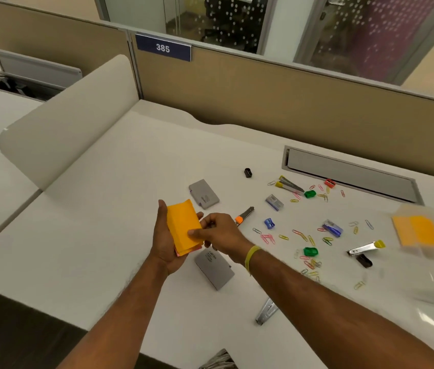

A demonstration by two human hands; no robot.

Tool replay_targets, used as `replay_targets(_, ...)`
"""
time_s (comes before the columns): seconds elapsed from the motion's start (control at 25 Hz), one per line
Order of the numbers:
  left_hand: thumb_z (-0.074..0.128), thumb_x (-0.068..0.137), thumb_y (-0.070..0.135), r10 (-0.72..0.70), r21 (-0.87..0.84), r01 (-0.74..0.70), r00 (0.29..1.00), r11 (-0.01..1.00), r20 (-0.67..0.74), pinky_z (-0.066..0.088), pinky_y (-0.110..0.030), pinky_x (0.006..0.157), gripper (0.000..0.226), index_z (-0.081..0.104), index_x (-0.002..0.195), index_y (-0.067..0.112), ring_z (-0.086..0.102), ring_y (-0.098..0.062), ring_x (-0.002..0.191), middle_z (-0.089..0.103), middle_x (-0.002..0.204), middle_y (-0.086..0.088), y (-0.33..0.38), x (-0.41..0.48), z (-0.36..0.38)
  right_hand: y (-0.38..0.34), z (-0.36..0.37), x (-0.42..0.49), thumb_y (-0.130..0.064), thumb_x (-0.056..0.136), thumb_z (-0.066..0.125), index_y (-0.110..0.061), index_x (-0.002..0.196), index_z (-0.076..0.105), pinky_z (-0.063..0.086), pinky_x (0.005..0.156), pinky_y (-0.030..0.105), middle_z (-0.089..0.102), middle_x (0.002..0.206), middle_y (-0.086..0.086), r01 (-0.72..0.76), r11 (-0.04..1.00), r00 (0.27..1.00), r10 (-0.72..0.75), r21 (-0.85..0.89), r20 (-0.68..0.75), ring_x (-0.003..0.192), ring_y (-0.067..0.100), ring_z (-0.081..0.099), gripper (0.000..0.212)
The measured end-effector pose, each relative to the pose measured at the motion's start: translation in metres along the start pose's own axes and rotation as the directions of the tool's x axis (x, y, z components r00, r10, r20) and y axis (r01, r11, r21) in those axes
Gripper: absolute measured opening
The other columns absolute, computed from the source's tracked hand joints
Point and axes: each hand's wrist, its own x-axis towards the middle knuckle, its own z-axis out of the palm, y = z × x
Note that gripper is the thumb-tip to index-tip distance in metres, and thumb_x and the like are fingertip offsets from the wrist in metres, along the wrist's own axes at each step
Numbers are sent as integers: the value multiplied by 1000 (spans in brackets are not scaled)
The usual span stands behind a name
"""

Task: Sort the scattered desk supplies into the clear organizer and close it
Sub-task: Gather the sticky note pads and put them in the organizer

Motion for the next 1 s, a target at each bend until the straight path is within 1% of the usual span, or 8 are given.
replay_targets(0.12,38,88,62,-39,18,38,999,999,35,56,-52,76,58,51,127,21,68,-35,97,71,107,-12,-15,-2,15,12,-17,-17,-23,77,80,-10,86,58,46,59,19,56,75,-5,52,994,996,-58,-96,-61,69,9,54,27)
replay_targets(0.24,44,95,39,-33,60,30,998,998,57,56,-51,75,49,42,141,21,66,-36,98,68,113,-14,-33,-3,33,23,-38,-36,-35,74,81,-16,90,59,41,60,16,55,79,-10,102,973,977,-137,-205,-162,70,4,51,34)
replay_targets(0.36,43,94,28,-38,39,34,993,999,114,54,-52,82,47,44,141,26,63,-36,105,63,120,-16,-53,-1,55,38,-64,-59,-45,72,80,-22,100,56,40,62,12,54,86,-15,163,947,947,-229,-277,-226,75,3,51,44)
replay_targets(0.52,44,93,26,-108,74,98,981,992,161,53,-56,85,44,50,137,29,65,-38,101,65,119,-16,-86,5,89,60,-99,-94,-55,64,82,-26,117,51,37,75,11,49,111,-9,233,801,904,-387,-552,-181,96,3,43,67)
replay_targets(0.6,44,93,25,-127,112,109,977,988,172,56,-53,76,42,53,134,29,67,-37,99,66,119,-13,-105,5,107,66,-115,-106,-55,65,81,-27,117,53,42,83,22,48,119,-3,238,691,885,-443,-683,-141,105,10,41,65)
replay_targets(0.76,51,88,29,-177,146,151,966,978,189,57,-49,71,39,59,126,26,69,-35,94,63,121,-15,-139,5,141,82,-148,-131,-48,72,79,-26,107,65,44,88,33,52,118,2,238,608,860,-495,-758,-126,108,18,44,44)
replay_targets(0.88,45,93,28,-238,207,196,949,958,205,55,-52,79,36,60,126,25,63,-39,104,57,130,-18,-161,7,162,96,-172,-150,-50,71,78,-24,110,64,41,93,34,53,120,2,229,657,882,-452,-718,-132,111,17,45,49)
replay_targets(1.0,41,95,23,-254,272,191,942,943,221,55,-56,78,41,56,133,23,57,-44,111,56,131,-19,-182,10,182,109,-197,-168,-52,70,79,-23,121,54,43,93,31,52,123,-2,194,820,873,-394,-538,-286,112,14,47,64)
